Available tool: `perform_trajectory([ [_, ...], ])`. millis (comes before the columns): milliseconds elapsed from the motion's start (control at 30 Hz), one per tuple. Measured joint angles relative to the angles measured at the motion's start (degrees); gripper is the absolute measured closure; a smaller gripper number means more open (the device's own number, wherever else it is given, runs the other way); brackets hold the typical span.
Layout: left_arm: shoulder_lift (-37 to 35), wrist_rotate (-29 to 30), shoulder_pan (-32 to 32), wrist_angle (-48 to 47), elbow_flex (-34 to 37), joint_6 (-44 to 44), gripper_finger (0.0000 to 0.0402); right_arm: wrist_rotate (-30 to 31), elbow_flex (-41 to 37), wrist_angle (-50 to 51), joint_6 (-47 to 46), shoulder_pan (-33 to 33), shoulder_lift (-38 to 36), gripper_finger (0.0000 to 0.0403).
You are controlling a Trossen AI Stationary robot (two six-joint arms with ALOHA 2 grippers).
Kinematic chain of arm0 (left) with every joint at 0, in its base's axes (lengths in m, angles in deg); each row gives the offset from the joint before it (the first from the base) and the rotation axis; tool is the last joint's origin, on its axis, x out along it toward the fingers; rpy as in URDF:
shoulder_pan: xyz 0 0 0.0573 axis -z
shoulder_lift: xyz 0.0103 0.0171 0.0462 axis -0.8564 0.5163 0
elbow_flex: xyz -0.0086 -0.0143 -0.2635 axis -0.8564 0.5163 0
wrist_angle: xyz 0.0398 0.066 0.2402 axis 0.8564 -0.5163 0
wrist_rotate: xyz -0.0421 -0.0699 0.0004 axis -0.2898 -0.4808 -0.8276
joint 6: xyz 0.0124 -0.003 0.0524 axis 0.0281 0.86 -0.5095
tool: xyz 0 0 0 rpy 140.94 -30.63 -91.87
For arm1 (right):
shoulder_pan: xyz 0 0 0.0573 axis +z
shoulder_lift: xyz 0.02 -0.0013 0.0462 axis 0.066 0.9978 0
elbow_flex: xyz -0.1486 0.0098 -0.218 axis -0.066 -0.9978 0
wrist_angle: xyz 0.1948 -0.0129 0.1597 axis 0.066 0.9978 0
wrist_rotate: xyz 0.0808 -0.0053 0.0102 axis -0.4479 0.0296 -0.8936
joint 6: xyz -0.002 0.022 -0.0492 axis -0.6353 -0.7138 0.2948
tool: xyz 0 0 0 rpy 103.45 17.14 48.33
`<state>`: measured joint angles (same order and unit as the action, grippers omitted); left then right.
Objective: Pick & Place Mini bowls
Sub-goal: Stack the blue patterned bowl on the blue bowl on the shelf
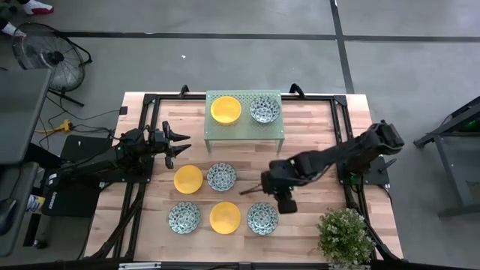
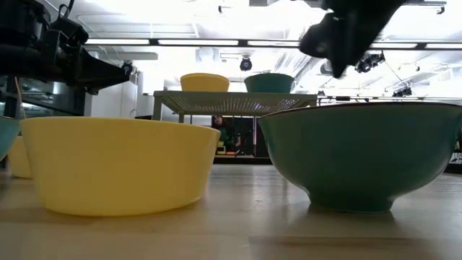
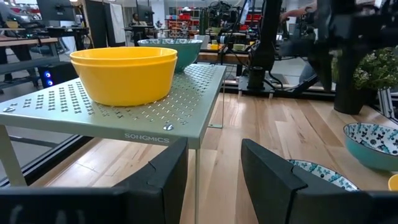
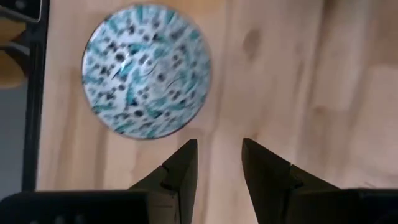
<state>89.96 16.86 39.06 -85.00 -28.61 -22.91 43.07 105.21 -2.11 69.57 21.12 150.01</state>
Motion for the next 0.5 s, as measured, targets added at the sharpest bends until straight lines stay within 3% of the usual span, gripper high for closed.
perform_trajectory([
  [100, 0.0, 0.0, 0.0, 0.0, 0.0, 0.0, 0.0255, -0.1, -3.2, -2.0, -5.2, 2.2, -0.8, 0.0290],
  [300, 0.0, 0.0, 0.0, 0.0, 0.0, 0.0, 0.0255, 0.0, -6.1, -4.6, -28.3, 4.3, -0.7, 0.0290],
  [500, 0.0, 0.1, 0.0, 0.0, 0.0, 0.0, 0.0255, 0.4, -6.7, -5.1, -43.0, 4.6, -0.6, 0.0290],
])
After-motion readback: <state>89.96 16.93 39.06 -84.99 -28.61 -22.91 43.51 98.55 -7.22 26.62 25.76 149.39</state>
